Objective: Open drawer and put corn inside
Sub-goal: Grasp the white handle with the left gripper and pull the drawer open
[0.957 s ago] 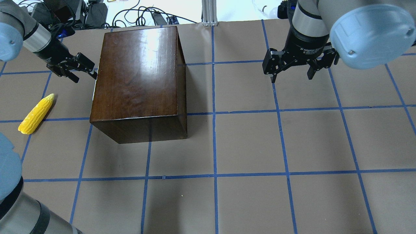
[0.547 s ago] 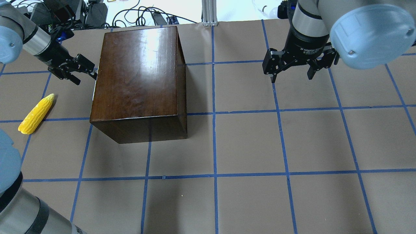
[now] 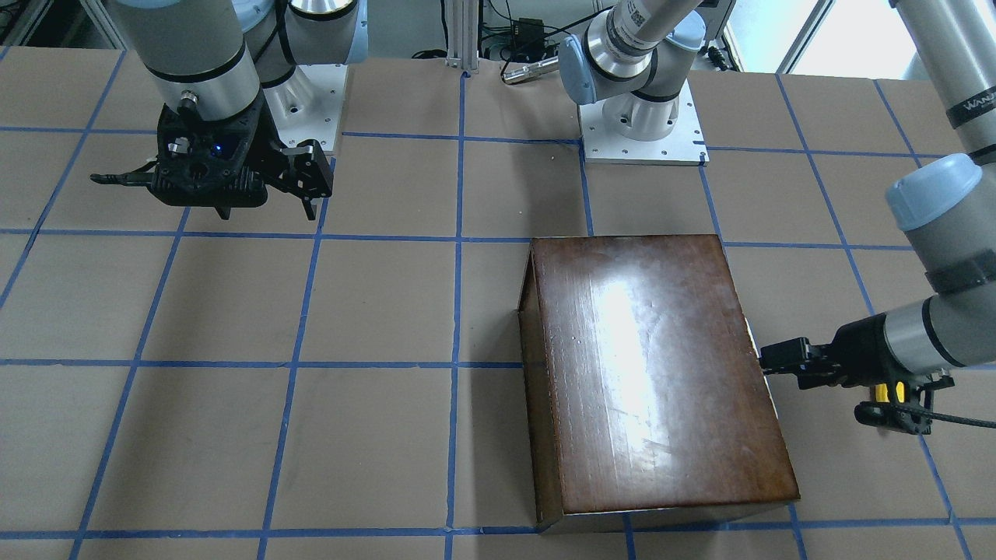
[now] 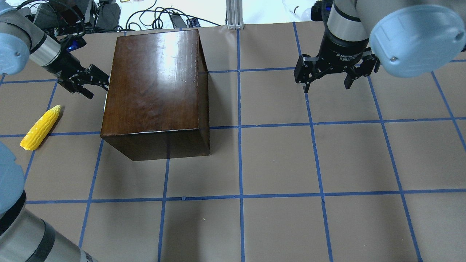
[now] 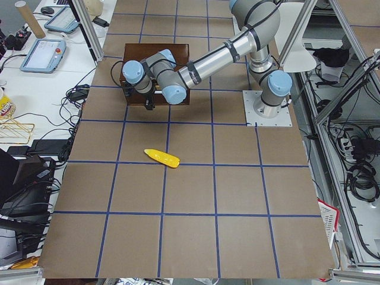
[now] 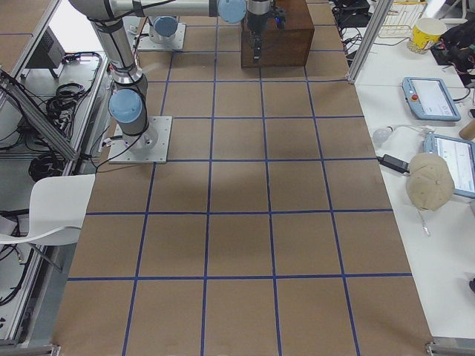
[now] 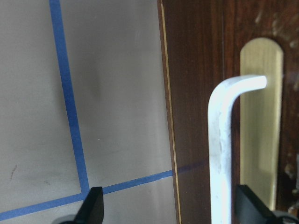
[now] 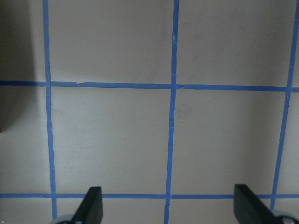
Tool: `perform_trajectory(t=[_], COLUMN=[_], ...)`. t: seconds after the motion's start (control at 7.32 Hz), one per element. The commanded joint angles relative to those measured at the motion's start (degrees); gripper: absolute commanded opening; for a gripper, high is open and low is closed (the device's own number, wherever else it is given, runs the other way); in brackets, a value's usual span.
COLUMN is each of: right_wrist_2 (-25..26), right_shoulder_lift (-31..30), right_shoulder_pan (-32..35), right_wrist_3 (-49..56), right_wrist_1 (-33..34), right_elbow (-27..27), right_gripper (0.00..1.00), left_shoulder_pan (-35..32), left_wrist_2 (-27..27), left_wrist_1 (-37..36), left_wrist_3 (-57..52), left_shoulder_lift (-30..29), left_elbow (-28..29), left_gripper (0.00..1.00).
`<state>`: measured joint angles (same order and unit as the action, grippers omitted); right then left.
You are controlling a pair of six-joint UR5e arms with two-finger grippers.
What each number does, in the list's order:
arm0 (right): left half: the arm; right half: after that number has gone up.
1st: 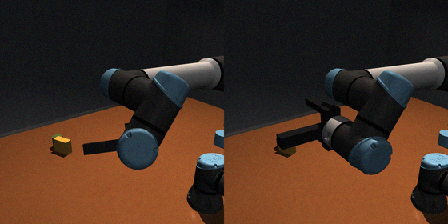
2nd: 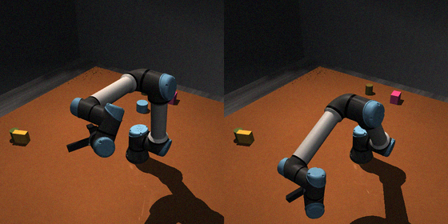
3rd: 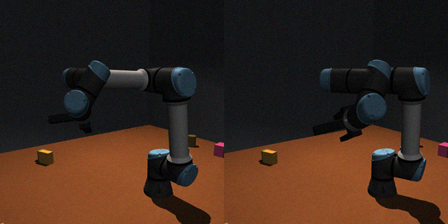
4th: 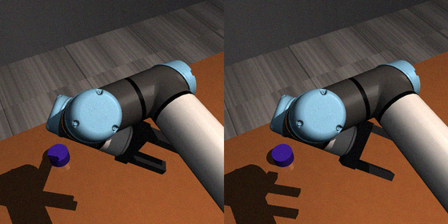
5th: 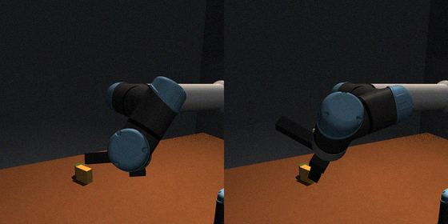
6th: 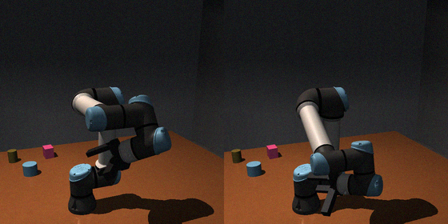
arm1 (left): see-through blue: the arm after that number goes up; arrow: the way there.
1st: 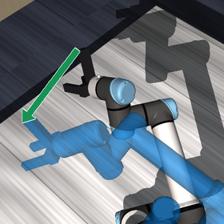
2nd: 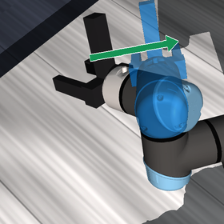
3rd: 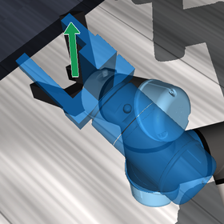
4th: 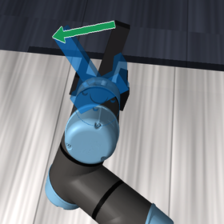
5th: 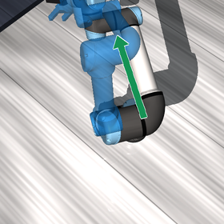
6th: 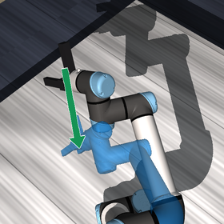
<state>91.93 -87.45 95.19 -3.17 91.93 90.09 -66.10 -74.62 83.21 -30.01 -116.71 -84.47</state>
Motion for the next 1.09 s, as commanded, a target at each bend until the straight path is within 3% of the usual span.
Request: perform_trajectory(t=[0.0, 0.96], right_wrist_2=[0.0, 0.0], right_shoulder_lift=[0.0, 0.0], right_shoulder_pan=[0.0, 0.0], right_wrist_3=[0.0, 0.0], right_wrist_1=[0.0, 0.0], right_elbow=[0.0, 0.0], right_gripper=[1.00, 1.00], left_shoulder_pan=[0.0, 4.3], left_wrist_2=[-0.1, -1.9], left_wrist_1=[-0.5, -2.7], left_wrist_3=[-0.7, -3.0], left_shoulder_lift=[-0.7, -1.0], left_elbow=[0.0, 0.7], left_gripper=[1.00, 1.00])
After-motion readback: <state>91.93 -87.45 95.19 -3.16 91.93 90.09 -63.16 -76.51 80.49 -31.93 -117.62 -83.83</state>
